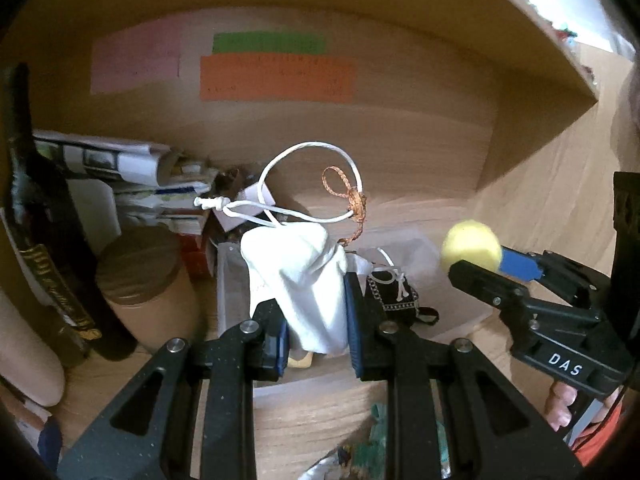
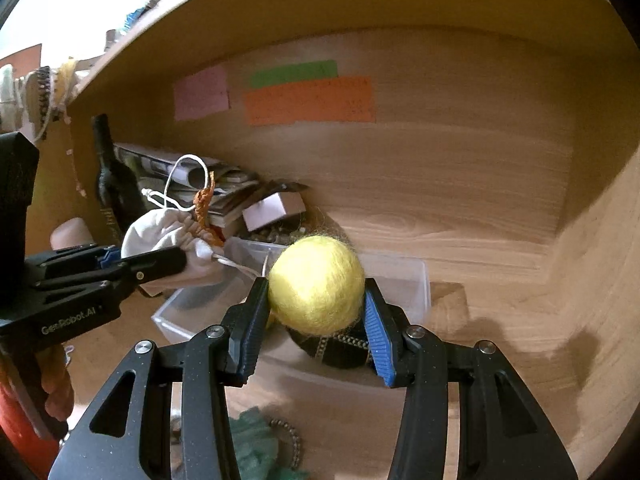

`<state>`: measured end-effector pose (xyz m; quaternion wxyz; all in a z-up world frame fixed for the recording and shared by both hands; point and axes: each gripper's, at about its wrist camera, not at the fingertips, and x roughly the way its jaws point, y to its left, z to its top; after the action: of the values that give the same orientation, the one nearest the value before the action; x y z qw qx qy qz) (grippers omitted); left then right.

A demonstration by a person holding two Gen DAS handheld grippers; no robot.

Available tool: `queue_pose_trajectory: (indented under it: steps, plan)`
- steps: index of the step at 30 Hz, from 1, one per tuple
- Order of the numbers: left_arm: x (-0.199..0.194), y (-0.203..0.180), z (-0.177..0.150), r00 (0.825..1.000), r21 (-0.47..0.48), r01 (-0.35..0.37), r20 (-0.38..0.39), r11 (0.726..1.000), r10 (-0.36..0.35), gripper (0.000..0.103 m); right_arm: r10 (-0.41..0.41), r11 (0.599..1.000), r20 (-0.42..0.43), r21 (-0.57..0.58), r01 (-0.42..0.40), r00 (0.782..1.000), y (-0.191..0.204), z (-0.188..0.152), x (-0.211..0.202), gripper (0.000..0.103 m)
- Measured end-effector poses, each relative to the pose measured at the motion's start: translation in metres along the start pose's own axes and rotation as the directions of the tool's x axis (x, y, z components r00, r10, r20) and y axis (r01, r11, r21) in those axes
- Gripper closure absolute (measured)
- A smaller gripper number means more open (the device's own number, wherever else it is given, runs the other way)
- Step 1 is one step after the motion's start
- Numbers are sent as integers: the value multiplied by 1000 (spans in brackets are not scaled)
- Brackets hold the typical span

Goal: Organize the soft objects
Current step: 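Carry the ball into the box with the right tool while the left tool drops the pouch in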

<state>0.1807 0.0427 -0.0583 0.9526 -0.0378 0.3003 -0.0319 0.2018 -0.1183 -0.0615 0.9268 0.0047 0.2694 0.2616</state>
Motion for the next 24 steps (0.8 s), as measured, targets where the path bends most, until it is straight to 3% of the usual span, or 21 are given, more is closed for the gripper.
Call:
queue_pose_trajectory:
  steps: [14, 24]
  plan:
    - [71, -17, -13, 986, 78, 24, -166, 997, -11, 80, -6, 1000, -217, 24, 11, 976, -19, -16, 59, 60]
    - [86, -25, -22, 976, 99, 17, -216, 995, 5, 74, -30, 1000, -282, -2, 31, 959, -18, -21, 66, 60]
